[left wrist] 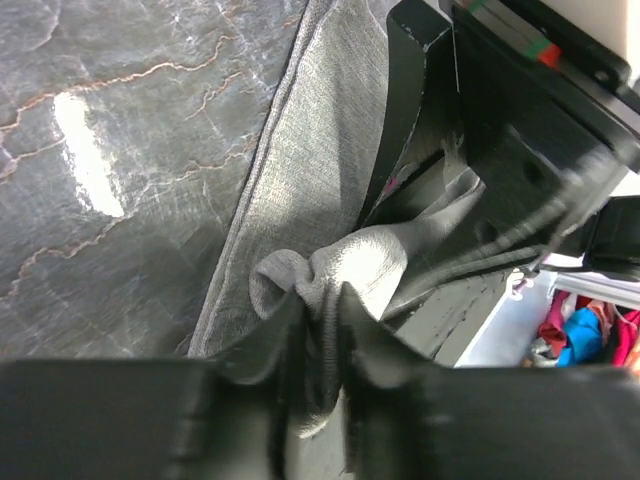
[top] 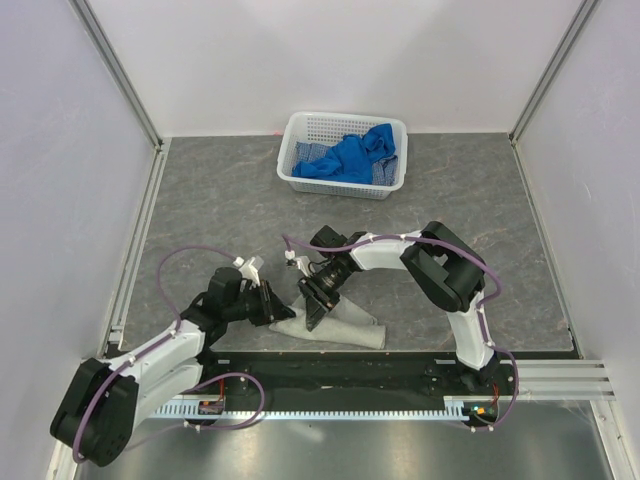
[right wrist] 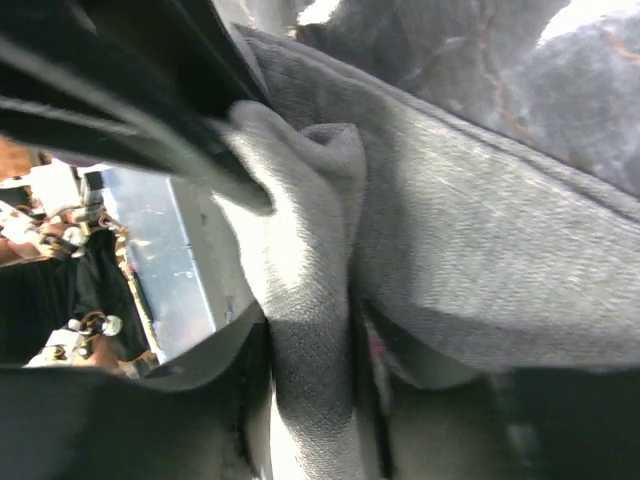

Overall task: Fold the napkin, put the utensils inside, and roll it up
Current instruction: Roll the napkin with the utensil

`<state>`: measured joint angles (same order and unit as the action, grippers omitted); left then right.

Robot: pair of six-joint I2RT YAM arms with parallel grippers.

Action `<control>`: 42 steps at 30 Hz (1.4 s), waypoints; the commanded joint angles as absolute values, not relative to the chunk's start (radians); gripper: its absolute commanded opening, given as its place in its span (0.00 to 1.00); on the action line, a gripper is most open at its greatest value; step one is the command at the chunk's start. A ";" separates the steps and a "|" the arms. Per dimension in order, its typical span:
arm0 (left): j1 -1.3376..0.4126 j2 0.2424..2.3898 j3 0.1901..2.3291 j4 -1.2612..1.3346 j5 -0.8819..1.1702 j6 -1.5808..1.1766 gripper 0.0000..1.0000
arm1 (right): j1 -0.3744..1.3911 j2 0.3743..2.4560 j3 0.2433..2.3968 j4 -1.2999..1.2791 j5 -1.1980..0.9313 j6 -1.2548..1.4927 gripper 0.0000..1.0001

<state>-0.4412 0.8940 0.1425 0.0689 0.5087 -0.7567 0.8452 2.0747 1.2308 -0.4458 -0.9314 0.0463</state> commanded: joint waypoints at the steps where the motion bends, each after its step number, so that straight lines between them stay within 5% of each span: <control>1: -0.448 0.922 0.133 0.144 0.531 -0.770 0.11 | 0.850 2.085 1.200 -0.440 -0.749 0.025 0.54; 3: -0.449 0.931 0.135 0.144 0.537 -0.765 0.02 | 0.845 2.066 1.195 -0.434 -0.759 0.029 0.59; 9: -0.449 0.936 0.141 0.117 0.535 -0.761 0.02 | 0.816 2.036 1.177 -0.402 -0.788 0.058 0.71; 30: -0.449 0.879 0.138 0.049 0.500 -0.765 0.02 | 0.746 1.933 1.157 -0.141 -0.810 0.229 0.73; 42: -0.451 0.862 0.137 0.011 0.488 -0.807 0.02 | 0.698 1.970 1.085 -0.135 -0.563 0.276 0.72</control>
<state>-0.4458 0.8829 0.1410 0.0467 0.5167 -0.7658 0.7341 1.9644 1.1404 -0.1265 -0.7467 0.2539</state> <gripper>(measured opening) 0.039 0.720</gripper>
